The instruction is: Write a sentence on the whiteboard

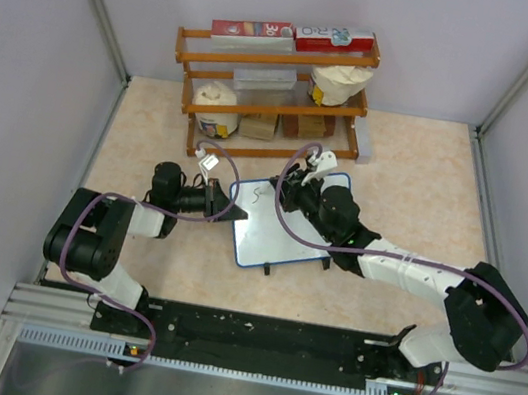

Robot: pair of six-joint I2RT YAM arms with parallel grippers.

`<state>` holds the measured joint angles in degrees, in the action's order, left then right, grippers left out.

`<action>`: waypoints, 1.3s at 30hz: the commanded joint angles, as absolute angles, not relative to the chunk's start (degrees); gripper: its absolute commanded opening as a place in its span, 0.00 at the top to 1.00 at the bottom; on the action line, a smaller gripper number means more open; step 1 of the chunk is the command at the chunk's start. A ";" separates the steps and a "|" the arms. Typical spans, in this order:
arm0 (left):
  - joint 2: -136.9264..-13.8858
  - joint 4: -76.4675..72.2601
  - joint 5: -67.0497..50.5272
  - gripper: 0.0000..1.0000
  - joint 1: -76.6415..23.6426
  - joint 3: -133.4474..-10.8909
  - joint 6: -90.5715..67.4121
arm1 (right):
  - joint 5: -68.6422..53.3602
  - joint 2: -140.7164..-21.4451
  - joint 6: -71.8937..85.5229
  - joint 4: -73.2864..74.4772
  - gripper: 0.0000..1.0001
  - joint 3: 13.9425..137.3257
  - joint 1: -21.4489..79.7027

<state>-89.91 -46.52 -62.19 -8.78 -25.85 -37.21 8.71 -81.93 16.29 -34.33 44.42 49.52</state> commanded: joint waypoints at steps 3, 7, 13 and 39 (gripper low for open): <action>-90.88 -47.02 -60.21 1.00 -8.79 -26.90 -34.89 | 7.82 -81.39 16.00 -33.05 1.00 44.74 50.27; -90.97 -47.02 -60.29 1.00 -8.79 -26.98 -34.81 | 7.30 -81.12 16.61 -33.13 1.00 43.51 50.27; -91.05 -46.93 -60.21 1.00 -8.79 -26.98 -34.80 | 6.59 -80.77 17.14 -33.49 1.00 42.28 50.27; -91.14 -46.93 -60.38 1.00 -8.79 -27.07 -34.89 | 11.77 -81.65 17.58 -35.51 1.00 44.82 50.36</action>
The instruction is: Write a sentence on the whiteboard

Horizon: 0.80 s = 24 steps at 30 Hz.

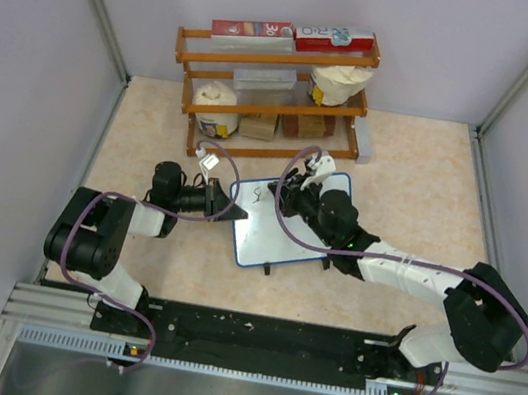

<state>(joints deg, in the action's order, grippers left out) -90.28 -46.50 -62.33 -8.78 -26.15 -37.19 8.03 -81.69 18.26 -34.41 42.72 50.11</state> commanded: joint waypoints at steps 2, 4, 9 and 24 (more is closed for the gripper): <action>-91.06 -46.93 -60.38 1.00 -8.79 -26.98 -34.89 | 12.22 -81.74 17.67 -34.98 1.00 45.17 50.36; -91.06 -46.93 -60.38 1.00 -8.79 -27.07 -34.98 | 12.65 -81.74 17.49 -34.63 1.00 45.44 50.28; -91.14 -47.02 -60.47 1.00 -8.79 -27.07 -34.98 | 13.27 -81.74 17.23 -34.10 1.00 45.88 50.27; -91.23 -47.11 -60.47 1.00 -8.79 -27.07 -35.07 | 13.89 -81.04 18.37 -32.61 1.00 44.21 49.75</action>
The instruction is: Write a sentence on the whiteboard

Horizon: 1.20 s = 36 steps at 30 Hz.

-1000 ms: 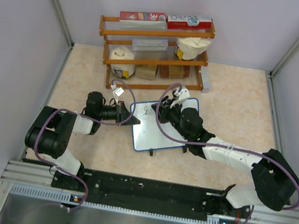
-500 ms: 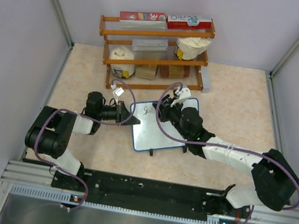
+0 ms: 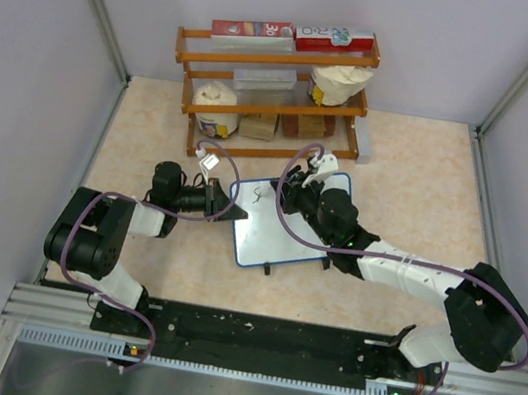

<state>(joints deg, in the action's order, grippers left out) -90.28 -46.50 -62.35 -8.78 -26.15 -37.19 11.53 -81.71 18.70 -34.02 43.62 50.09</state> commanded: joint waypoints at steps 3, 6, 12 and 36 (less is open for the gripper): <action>-91.23 -47.11 -60.47 1.00 -8.79 -27.07 -35.07 | 13.71 -80.60 18.46 -32.34 1.00 43.60 49.75; -91.23 -47.11 -60.47 1.00 -8.79 -26.98 -35.07 | 13.27 -80.25 18.46 -32.26 1.00 42.72 49.66; -91.23 -47.11 -60.47 1.00 -8.79 -27.07 -35.07 | 11.78 -79.89 18.63 -32.52 1.00 41.31 49.75; -91.32 -47.20 -60.56 1.00 -8.79 -27.07 -35.16 | 14.76 -79.98 18.54 -32.78 1.00 44.12 48.43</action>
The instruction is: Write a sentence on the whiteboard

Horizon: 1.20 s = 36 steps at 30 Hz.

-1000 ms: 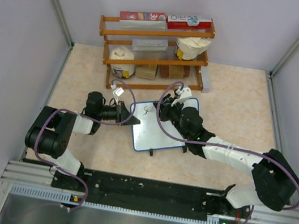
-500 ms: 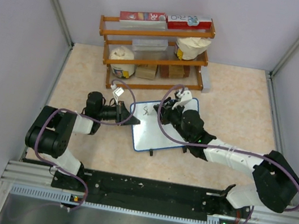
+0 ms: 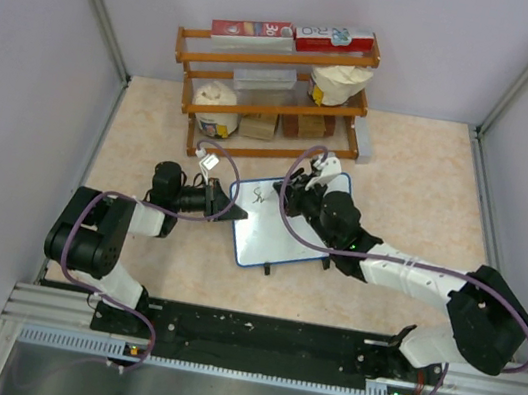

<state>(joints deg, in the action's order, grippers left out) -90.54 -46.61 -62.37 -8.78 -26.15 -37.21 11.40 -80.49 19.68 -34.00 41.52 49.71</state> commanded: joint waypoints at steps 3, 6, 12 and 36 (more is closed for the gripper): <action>-91.41 -47.20 -60.64 1.00 -8.79 -27.16 -35.16 | 14.24 -80.07 18.72 -32.87 1.00 44.47 47.81; -91.58 -47.20 -60.64 1.00 -8.79 -27.16 -35.16 | 13.71 -80.42 18.72 -32.61 1.00 44.82 47.64; -91.41 -47.29 -60.64 1.00 -8.79 -26.98 -35.24 | 13.62 -80.60 18.72 -31.91 1.00 45.00 47.55; -91.58 -47.29 -60.64 1.00 -8.79 -27.25 -35.24 | 10.28 -78.57 19.42 -32.25 1.00 39.55 47.37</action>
<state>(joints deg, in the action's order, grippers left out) -90.54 -46.72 -62.50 -8.78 -26.17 -37.34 10.31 -79.46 19.75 -33.47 41.01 48.16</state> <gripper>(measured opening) 0.124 0.083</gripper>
